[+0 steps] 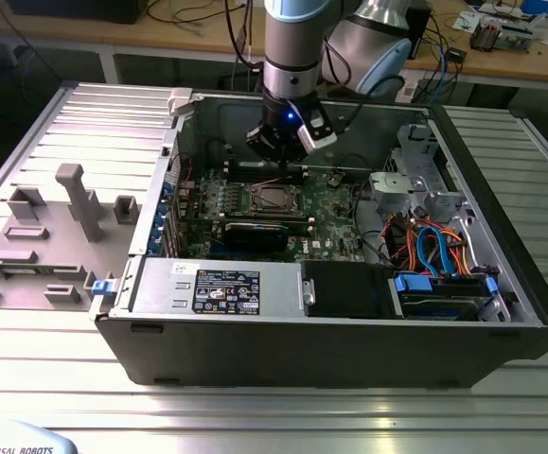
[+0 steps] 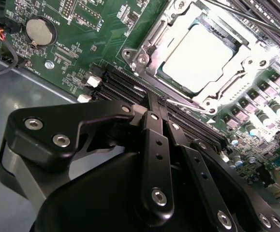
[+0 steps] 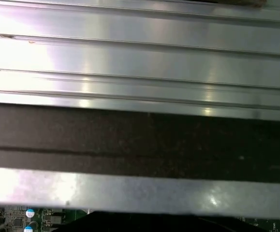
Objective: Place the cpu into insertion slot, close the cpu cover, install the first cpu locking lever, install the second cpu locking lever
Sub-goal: 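Install the first cpu locking lever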
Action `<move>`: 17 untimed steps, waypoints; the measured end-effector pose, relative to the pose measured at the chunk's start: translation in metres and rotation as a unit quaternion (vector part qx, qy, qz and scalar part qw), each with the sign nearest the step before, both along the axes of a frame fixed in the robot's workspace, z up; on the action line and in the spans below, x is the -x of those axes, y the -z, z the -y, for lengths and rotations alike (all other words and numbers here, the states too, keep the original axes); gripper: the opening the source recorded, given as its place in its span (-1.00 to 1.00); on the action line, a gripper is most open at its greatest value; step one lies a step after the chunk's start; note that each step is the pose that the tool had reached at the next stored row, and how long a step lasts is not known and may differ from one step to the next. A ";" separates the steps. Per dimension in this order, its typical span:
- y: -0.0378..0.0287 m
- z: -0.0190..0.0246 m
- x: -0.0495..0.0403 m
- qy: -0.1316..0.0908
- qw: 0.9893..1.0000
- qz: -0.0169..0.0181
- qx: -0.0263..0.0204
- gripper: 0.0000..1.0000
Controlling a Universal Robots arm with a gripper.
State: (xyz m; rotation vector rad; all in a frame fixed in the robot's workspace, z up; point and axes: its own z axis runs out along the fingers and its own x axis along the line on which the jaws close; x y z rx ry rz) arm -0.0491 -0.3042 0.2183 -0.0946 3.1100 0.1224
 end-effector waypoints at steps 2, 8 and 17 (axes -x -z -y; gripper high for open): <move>0.0015 0.0000 -0.0013 0.001 1.000 0.000 0.000 -0.79; 0.0056 0.0004 -0.0024 0.010 1.000 0.000 0.000 -0.79; 0.0138 0.0005 -0.0024 0.020 1.000 0.000 0.000 -0.79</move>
